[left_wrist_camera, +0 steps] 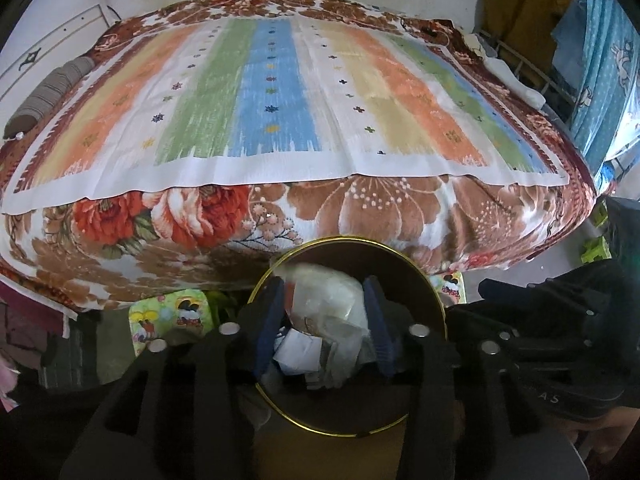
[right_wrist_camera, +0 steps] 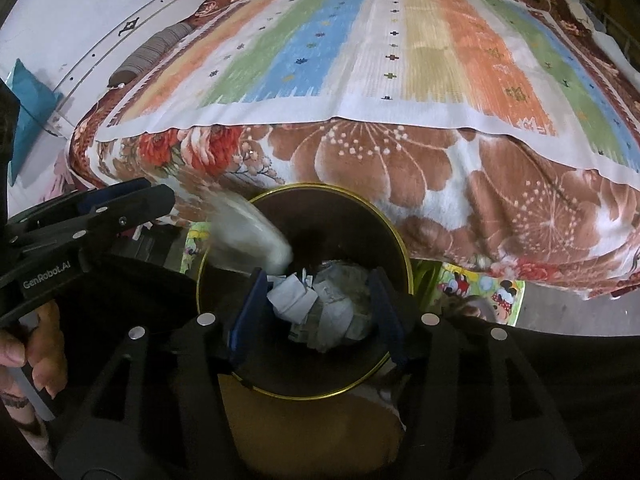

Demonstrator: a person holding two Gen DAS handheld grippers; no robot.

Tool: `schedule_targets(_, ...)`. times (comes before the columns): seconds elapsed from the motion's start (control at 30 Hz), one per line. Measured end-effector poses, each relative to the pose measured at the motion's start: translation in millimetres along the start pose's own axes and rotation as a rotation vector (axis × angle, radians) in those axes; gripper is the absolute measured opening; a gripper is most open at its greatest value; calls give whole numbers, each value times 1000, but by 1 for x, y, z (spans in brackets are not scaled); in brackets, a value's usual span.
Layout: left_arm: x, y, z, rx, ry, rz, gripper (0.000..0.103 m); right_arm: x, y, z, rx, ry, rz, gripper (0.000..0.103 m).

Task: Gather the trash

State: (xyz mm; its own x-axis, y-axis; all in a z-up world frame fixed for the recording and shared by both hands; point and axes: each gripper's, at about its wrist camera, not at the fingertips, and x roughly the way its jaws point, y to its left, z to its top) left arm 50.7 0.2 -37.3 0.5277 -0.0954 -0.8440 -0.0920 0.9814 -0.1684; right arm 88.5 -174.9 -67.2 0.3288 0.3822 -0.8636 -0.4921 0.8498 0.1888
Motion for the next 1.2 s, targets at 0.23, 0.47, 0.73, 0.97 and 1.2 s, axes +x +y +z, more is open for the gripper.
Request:
schedule_targets(0.23, -7, 5, 0, -27, -8, -43, 52, -11, 0, -2, -16, -28, 6, 66)
schedule_targets(0.47, -29, 14, -24, -51, -29, -126, 84, -33, 0, -18, -37, -79, 35, 82)
schedule_targets(0.73, -49, 12, -53, -22, -86, -100, 97, -65, 4, -44, -85, -154, 67, 94)
schedule_targets(0.97, -54, 15, -65, -21, -68, -110, 97, -81, -1, -57, -88, -171, 90, 94)
schedule_targets(1.2, -54, 20, -66, -55, -58, -117, 97, -83, -1, -59, -94, -175, 89, 94)
